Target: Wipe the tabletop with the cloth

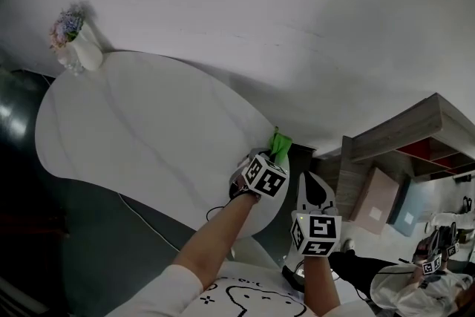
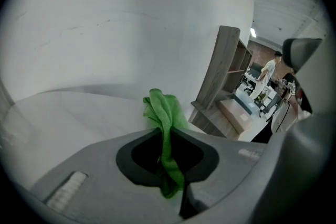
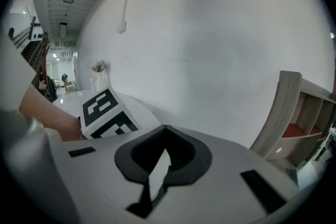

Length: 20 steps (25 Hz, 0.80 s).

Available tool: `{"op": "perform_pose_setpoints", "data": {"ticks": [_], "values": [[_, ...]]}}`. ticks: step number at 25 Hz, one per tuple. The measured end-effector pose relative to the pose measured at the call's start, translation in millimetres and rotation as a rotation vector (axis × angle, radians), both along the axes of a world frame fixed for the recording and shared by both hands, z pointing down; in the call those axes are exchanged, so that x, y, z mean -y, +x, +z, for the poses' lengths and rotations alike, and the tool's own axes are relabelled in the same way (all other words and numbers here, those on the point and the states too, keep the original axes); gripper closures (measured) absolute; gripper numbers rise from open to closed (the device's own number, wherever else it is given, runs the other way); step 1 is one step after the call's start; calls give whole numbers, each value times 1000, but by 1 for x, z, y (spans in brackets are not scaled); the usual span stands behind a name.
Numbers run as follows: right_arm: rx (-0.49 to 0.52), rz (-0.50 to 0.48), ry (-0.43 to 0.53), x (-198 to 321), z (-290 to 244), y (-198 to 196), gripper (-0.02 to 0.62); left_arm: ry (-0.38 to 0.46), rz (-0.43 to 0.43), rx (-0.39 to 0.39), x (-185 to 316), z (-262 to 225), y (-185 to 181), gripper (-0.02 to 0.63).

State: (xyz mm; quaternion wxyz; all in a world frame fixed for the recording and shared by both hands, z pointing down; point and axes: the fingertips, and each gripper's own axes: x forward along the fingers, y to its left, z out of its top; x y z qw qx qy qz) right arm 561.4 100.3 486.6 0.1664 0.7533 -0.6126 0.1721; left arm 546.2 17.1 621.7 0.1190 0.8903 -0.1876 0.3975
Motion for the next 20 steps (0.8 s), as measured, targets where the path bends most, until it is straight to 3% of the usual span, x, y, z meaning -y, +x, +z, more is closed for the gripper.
{"op": "perform_pose_setpoints", "data": {"ticks": [8, 12, 20], "values": [[-10, -31, 6, 10, -6, -11, 597, -38, -57, -50, 11, -1, -15, 552], [-12, -49, 9, 13, -5, -20, 597, -15, -116, -61, 22, 0, -33, 552], [-18, -101, 16, 20, -9, -45, 597, -53, -269, -65, 44, 1, -81, 548]]}}
